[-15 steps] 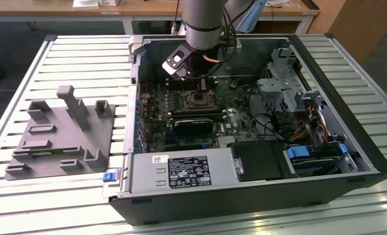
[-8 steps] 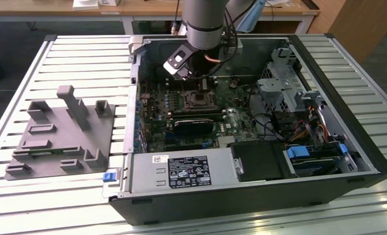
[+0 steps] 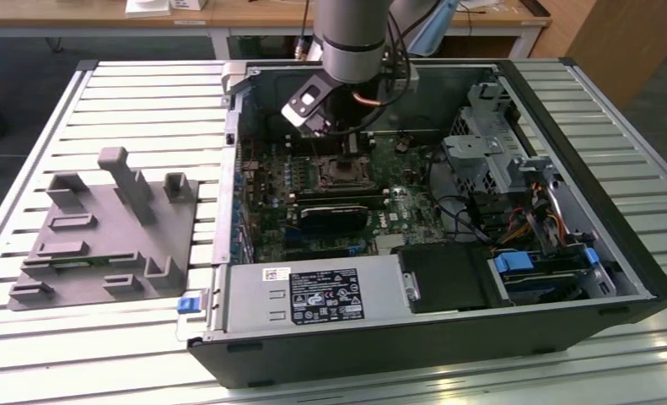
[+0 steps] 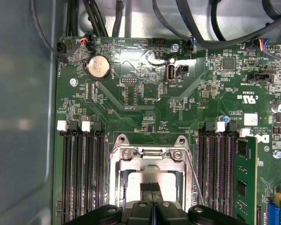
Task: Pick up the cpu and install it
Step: 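Install the first cpu locking lever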
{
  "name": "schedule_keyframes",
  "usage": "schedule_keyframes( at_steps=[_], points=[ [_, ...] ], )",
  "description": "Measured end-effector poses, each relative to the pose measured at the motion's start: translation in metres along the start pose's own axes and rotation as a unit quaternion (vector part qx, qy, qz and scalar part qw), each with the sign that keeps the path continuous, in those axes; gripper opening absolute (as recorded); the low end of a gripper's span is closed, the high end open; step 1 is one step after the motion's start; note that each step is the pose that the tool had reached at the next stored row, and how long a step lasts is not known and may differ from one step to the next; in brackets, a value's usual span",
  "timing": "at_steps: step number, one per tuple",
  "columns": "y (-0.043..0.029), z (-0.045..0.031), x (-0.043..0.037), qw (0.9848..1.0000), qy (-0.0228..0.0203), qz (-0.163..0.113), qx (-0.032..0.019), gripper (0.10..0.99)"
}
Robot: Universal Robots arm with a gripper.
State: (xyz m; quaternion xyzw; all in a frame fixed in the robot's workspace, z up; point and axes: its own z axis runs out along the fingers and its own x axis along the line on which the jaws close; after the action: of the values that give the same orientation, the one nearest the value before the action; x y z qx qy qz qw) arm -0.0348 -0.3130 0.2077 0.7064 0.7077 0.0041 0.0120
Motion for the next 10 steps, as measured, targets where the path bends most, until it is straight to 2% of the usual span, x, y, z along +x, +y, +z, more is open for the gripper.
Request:
schedule_keyframes(
  at_steps=[10],
  points=[
    [0.0003, -0.0110, -0.0001, 1.0000, 0.0000, 0.000, 0.0000, 0.106]
  ],
)
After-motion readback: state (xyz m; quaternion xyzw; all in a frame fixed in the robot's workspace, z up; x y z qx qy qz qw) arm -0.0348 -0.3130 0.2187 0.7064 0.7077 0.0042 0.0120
